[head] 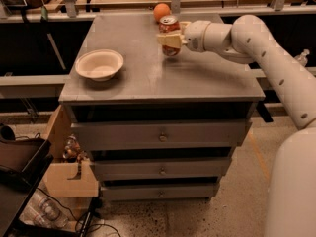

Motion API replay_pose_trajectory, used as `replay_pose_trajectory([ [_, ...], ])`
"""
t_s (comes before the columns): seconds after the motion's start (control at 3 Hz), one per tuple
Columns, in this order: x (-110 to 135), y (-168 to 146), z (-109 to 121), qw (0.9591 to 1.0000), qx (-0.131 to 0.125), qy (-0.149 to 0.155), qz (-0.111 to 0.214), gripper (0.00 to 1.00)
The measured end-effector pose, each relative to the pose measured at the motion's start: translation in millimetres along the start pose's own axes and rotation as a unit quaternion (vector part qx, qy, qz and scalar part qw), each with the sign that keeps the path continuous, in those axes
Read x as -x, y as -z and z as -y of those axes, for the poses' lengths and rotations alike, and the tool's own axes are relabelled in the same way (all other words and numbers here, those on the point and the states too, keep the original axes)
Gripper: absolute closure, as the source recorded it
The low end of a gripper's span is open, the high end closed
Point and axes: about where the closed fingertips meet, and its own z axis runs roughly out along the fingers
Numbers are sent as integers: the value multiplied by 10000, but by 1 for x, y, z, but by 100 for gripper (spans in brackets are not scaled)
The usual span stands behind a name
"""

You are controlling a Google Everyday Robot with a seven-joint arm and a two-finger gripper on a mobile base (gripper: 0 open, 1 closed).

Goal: Place coke can into paper bowl

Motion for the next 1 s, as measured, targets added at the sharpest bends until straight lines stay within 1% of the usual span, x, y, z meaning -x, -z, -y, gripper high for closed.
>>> replay_pose_trajectory([
  [0.33,20,-41,-54,9978,660,117,-2,100],
  [0.67,45,-74,-84,9944,1035,205,73,100],
  [1.0,74,-104,-118,9895,1396,347,159,100],
])
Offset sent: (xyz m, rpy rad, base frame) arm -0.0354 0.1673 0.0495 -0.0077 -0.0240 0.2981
